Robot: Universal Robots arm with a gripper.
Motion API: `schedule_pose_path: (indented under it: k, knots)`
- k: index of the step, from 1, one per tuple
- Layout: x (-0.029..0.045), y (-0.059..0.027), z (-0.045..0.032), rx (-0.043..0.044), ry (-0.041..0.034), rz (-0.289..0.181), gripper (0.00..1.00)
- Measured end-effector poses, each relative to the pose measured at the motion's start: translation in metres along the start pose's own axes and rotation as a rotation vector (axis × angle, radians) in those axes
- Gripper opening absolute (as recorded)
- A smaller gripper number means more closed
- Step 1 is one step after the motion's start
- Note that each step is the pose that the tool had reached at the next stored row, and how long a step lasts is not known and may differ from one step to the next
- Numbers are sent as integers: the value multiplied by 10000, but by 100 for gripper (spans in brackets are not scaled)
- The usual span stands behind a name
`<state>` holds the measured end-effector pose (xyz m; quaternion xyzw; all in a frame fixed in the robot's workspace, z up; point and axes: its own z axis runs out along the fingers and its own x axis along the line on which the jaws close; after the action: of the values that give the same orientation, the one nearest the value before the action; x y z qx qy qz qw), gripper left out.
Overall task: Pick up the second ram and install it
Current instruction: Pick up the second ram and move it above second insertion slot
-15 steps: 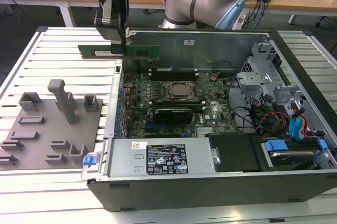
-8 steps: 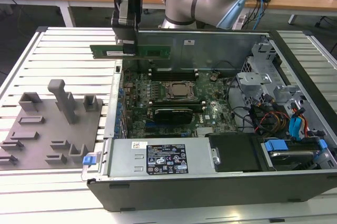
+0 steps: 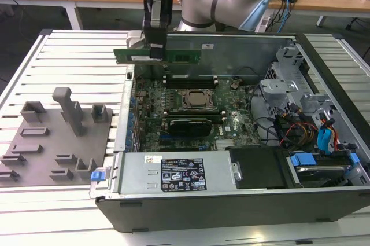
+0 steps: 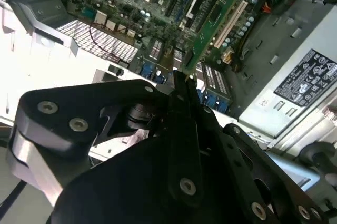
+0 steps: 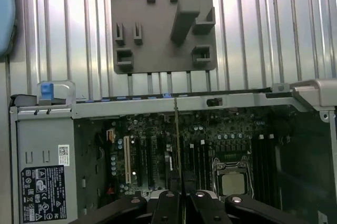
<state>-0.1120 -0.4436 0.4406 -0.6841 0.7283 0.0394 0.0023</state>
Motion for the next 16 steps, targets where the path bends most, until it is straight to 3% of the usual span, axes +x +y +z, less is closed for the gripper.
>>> schedule_pose_path:
  k: [1, 2, 3, 13, 16]
  knots:
    - [-2, -34, 2, -26, -352, -3, 13]
    - [-3, -49, 3, -38, -496, -5, 13]
    - [-6, -69, 7, -48, -558, -6, 13]
    - [-54, -256, 53, -128, -555, 1, 13]
    - [-64, -311, 78, -161, -586, 1, 13]
